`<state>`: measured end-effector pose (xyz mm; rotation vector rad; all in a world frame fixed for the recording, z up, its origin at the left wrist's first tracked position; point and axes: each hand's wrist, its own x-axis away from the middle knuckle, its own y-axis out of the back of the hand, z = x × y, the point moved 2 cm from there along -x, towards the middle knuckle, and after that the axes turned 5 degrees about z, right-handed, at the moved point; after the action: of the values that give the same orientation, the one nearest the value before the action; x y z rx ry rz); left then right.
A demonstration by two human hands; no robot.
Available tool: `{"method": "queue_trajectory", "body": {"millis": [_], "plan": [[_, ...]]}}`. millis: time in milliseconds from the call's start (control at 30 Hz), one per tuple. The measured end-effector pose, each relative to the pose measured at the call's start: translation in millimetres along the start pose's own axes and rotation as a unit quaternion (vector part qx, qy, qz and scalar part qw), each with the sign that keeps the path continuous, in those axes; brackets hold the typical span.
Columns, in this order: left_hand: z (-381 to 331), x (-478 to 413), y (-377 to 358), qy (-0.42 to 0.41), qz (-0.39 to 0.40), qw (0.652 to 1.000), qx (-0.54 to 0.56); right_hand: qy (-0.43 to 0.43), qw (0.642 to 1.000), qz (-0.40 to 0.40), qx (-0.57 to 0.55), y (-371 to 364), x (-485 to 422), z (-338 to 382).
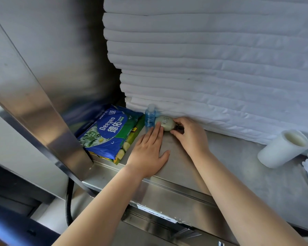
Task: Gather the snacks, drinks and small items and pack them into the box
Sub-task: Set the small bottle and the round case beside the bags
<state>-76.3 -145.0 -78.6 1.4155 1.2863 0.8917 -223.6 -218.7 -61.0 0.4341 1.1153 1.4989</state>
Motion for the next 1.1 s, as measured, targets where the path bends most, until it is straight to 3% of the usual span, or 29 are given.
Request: {"method": "queue_trajectory", "body": {"millis": [233,433,633,833,900,1100], "plan": [[1,4,2,-0.013,-0.021,0.999,0.028,0.005,1.0,-0.009,0.002,12,16,3],[7,-6,15,0.036,-0.088,0.988,0.119,-0.05,0.985,-0.162,-0.04,56,84,-18],[7,-25,13,0.068,-0.074,0.977,0.186,-0.138,0.929,-0.334,-0.083,95,142,-48],[-2,-28,11,0.075,-0.092,0.978,0.171,-0.187,0.883,-0.425,-0.066,112,157,-67],[-1,-26,11,0.07,-0.096,0.977,0.175,-0.215,0.875,-0.425,-0.084,115,155,-74],[-4,-20,11,0.064,-0.093,0.975,0.192,-0.28,0.893,-0.325,-0.137,111,137,-95]]}}
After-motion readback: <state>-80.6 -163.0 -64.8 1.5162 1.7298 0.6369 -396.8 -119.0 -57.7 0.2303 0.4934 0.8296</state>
